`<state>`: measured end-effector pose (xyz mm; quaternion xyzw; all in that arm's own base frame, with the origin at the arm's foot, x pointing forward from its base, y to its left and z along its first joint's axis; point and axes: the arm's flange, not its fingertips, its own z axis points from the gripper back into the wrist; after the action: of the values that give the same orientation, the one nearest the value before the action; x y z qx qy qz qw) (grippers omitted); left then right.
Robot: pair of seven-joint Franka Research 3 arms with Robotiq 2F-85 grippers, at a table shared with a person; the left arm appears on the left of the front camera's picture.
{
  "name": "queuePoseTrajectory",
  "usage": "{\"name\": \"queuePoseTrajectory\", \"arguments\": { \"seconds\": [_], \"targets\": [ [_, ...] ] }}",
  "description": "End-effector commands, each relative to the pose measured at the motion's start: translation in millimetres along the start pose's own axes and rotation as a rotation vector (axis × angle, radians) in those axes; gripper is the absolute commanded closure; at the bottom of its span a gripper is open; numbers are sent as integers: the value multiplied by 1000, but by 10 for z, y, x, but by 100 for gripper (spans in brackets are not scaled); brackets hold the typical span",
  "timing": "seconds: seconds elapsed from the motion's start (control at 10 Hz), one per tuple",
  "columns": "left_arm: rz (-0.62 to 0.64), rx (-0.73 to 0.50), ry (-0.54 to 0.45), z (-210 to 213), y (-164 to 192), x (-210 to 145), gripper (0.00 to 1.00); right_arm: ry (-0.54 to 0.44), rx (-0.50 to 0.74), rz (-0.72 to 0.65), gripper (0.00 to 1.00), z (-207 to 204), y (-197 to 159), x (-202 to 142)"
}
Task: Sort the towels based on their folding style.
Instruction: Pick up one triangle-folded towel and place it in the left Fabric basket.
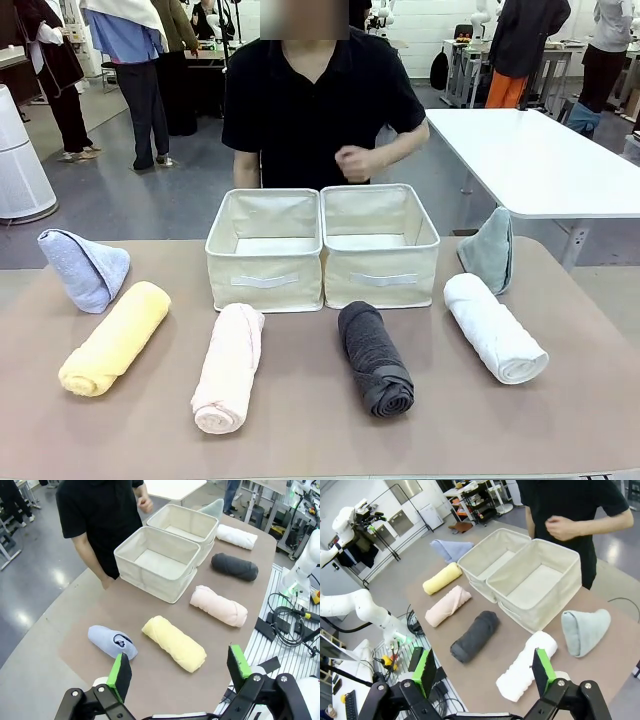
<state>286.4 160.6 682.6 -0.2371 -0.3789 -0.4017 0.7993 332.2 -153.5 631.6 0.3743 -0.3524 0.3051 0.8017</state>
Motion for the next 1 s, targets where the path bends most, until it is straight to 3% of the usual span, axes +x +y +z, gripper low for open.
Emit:
{"name": "queuePoseTrajectory", "arguments": {
  "seconds": [0.0, 0.9],
  "targets": [
    [-1, 1, -1, 14, 6, 6, 0, -13, 16, -1, 0, -10, 3, 10],
    [-1, 1, -1, 14, 6, 6, 0, -13, 16, -1, 0, -10, 3, 10]
  ]
}}
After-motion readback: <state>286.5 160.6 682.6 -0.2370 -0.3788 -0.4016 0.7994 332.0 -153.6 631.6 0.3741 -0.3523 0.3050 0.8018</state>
